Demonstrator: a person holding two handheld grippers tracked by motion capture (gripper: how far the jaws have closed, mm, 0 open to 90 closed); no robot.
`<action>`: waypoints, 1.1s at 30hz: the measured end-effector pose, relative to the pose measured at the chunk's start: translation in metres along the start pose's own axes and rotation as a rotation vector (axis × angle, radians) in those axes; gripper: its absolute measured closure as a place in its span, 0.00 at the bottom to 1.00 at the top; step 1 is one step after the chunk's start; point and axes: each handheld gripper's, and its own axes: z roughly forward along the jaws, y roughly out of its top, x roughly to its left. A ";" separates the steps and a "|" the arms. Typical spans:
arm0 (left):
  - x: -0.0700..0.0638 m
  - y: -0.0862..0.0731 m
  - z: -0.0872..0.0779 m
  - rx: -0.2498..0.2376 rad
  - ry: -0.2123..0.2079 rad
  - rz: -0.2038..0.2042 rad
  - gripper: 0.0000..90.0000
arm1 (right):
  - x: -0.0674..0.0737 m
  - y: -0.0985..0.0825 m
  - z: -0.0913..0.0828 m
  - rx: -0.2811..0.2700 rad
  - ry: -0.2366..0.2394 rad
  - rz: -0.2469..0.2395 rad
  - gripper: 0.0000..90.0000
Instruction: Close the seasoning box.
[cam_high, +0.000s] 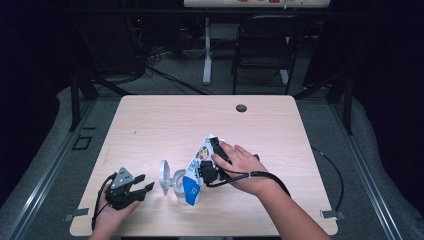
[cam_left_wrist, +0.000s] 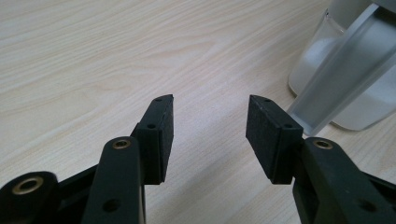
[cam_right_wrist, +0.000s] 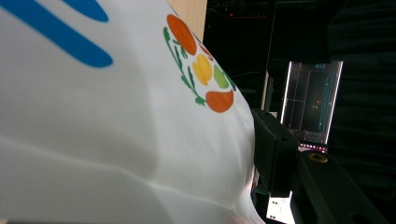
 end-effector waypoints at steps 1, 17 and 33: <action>0.000 0.000 0.000 0.000 0.000 0.000 0.58 | 0.000 0.000 0.000 -0.002 -0.002 -0.003 0.63; 0.000 0.000 0.000 0.000 0.001 0.002 0.58 | 0.000 0.002 -0.001 -0.008 -0.013 -0.015 0.63; 0.000 0.000 0.000 -0.001 0.001 0.001 0.58 | -0.001 0.003 -0.003 -0.014 -0.023 -0.022 0.63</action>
